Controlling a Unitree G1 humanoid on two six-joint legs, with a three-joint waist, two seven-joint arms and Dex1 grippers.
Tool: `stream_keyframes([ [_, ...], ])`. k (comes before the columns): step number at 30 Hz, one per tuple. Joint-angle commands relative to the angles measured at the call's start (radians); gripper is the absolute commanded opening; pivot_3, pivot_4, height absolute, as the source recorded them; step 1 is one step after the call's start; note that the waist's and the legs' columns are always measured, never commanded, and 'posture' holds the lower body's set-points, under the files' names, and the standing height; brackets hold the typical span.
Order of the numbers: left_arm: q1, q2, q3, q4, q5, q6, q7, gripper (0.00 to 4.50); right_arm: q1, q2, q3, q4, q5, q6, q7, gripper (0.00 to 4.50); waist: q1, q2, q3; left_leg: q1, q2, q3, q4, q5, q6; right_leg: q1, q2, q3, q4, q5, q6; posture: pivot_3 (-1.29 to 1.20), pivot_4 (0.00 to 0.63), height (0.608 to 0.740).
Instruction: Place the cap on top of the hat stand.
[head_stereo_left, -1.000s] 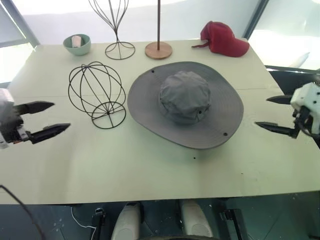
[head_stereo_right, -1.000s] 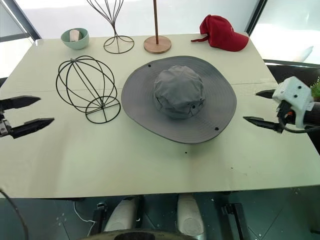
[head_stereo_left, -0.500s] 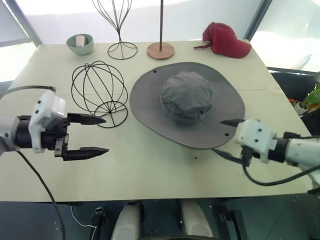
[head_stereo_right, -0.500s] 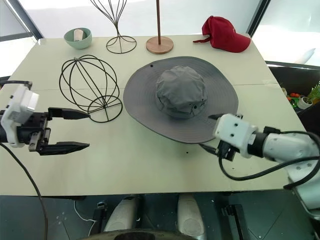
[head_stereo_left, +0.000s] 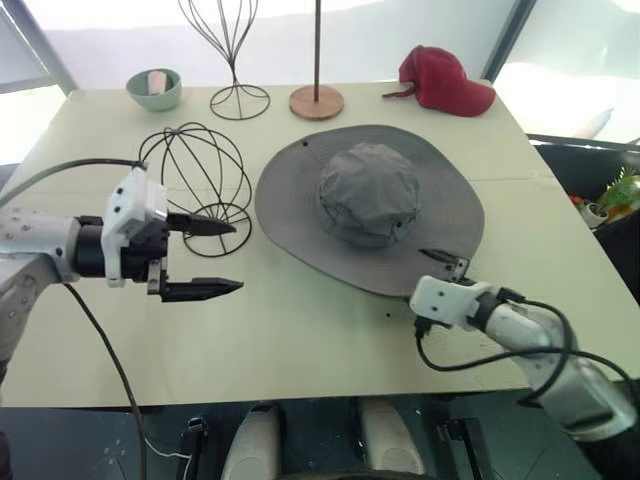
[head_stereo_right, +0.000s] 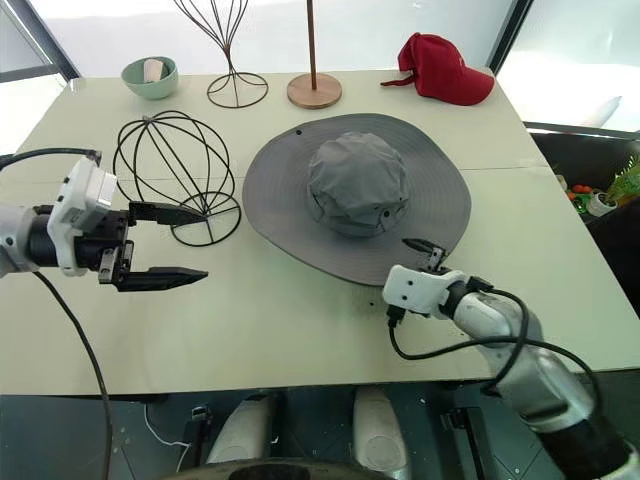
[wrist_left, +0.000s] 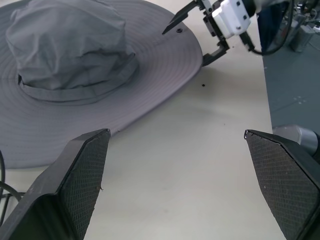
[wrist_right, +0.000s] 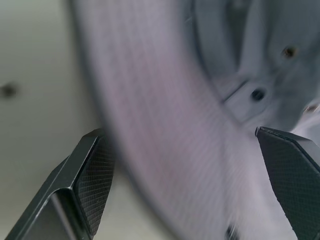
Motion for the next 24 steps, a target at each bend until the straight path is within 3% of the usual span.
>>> stream_keyframes([
  [1,-0.025,0.004,0.013,-0.004,-0.009,0.008,0.005,4.50,-0.039,0.059,0.004,0.093,-0.062,-0.018,-0.072,4.40,0.000,0.000,0.000,0.000,0.000,0.000,0.000,0.000,0.000,0.000,0.000,0.000,0.000,0.000,0.000,0.00,0.150,0.740],
  [3,-0.029,0.001,0.014,-0.003,-0.007,0.009,0.008,4.50,-0.053,0.076,0.004,0.129,-0.065,-0.038,-0.068,4.18,0.000,0.000,0.000,0.001,0.000,0.000,0.000,0.000,0.000,0.001,0.000,0.000,0.000,0.000,0.000,0.00,0.150,0.740],
  [6,-0.031,-0.003,0.014,-0.004,-0.005,0.012,0.012,4.50,-0.057,0.079,0.003,0.158,-0.069,-0.068,-0.061,3.04,0.003,0.000,0.000,0.001,0.000,0.000,0.000,0.000,0.000,0.001,0.000,0.000,0.000,0.000,0.000,0.00,0.150,0.740],
  [11,-0.022,-0.012,0.017,-0.016,-0.005,0.012,0.026,4.50,-0.069,0.081,-0.012,0.178,-0.064,-0.092,-0.041,0.24,0.001,0.000,0.000,0.001,0.000,0.000,0.000,0.000,0.000,0.001,0.000,0.000,0.001,0.000,0.000,0.00,0.150,0.740],
  [12,-0.019,-0.014,0.019,-0.018,-0.005,0.012,0.027,4.50,-0.070,0.081,-0.019,0.173,-0.056,-0.090,-0.033,0.05,0.001,0.000,0.000,0.001,0.000,0.000,0.000,0.000,0.000,0.000,0.000,0.000,0.002,0.000,0.000,0.00,0.150,0.740],
  [19,0.006,-0.037,0.072,-0.032,-0.036,0.029,0.079,4.50,-0.114,0.123,-0.134,0.082,0.139,0.040,0.096,0.05,0.001,0.000,0.000,0.003,0.000,0.000,0.000,0.000,0.000,0.000,0.000,0.000,0.009,0.000,0.000,0.00,0.150,0.740],
  [24,0.025,-0.060,0.162,-0.049,-0.095,0.070,0.156,4.50,-0.309,0.123,-0.237,0.051,0.324,0.164,0.202,0.05,-0.003,0.000,0.001,0.006,0.000,0.000,0.000,0.000,0.000,0.000,0.000,0.000,0.011,0.000,0.000,0.00,0.150,0.740],
])
